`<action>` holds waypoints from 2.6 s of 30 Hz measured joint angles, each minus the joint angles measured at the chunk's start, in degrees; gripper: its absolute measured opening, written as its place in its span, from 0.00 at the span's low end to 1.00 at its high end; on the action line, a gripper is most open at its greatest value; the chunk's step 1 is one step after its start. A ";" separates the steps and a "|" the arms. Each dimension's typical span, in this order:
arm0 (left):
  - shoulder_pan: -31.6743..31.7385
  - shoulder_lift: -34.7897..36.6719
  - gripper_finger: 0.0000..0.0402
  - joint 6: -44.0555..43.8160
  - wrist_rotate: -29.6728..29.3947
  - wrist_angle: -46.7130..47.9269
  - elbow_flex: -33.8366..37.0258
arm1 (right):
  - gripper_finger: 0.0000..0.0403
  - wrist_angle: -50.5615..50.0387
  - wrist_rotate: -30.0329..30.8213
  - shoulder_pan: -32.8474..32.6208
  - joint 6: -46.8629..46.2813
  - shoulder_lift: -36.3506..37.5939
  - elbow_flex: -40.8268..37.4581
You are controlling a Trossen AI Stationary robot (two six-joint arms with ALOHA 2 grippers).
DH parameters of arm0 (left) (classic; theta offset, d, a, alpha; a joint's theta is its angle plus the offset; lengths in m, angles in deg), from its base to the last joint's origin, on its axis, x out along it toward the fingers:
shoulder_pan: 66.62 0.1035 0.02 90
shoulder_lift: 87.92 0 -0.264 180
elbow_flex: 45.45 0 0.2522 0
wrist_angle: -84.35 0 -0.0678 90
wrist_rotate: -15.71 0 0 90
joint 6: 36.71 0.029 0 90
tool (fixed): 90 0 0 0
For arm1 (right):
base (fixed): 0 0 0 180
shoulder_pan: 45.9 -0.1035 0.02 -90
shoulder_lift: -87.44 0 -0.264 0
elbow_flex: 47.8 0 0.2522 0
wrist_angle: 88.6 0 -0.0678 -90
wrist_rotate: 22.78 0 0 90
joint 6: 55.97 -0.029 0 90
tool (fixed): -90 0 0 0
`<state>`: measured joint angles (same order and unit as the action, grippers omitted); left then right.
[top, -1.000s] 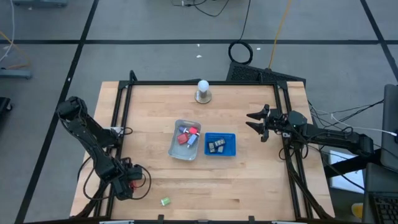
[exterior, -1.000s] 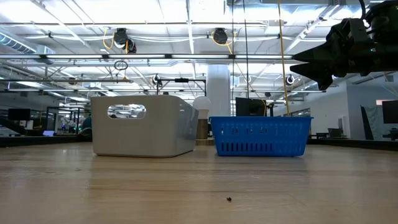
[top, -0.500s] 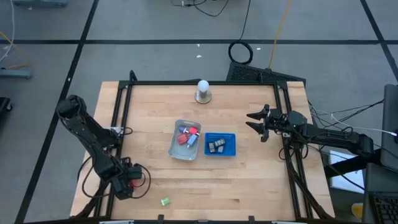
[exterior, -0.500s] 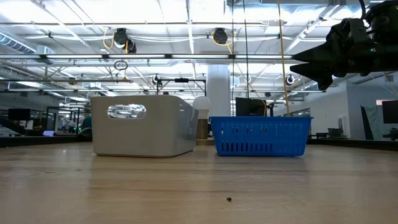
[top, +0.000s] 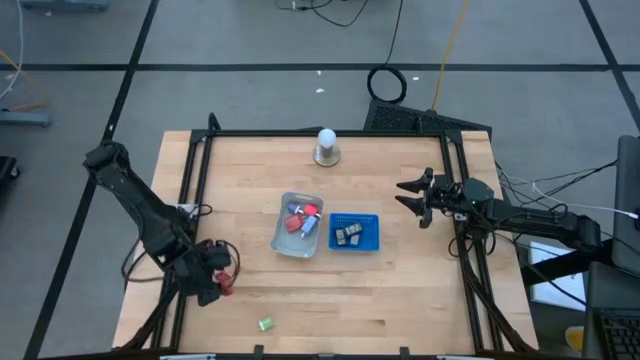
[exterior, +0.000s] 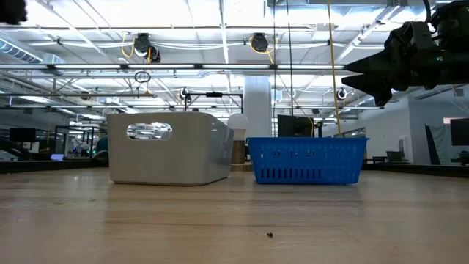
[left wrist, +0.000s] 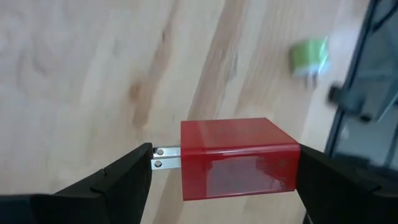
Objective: Pick & Place Office items
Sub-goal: Put the red charger adapter into the gray bin
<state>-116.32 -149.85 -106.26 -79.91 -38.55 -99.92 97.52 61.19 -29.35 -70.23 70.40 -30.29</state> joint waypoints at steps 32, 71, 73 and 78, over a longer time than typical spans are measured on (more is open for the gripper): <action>20.17 9.07 0.83 33.92 -18.49 -25.19 -0.07 | 0.49 0.00 0.00 -0.02 0.00 -0.01 0.00; 38.56 -10.11 0.83 57.45 -9.19 -27.07 -0.11 | 0.49 -0.02 0.00 0.00 0.00 -0.02 0.00; 38.56 -10.83 0.83 57.45 -9.20 -27.16 -0.11 | 0.49 0.00 0.01 0.00 0.00 0.01 0.00; 38.54 -10.97 0.84 57.44 -9.84 -27.33 -0.11 | 0.49 -0.01 0.01 -0.01 0.00 -0.02 0.00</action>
<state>-77.78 -160.82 -48.82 -89.75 -65.87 -100.03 97.50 61.20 -29.35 -70.23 70.39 -30.29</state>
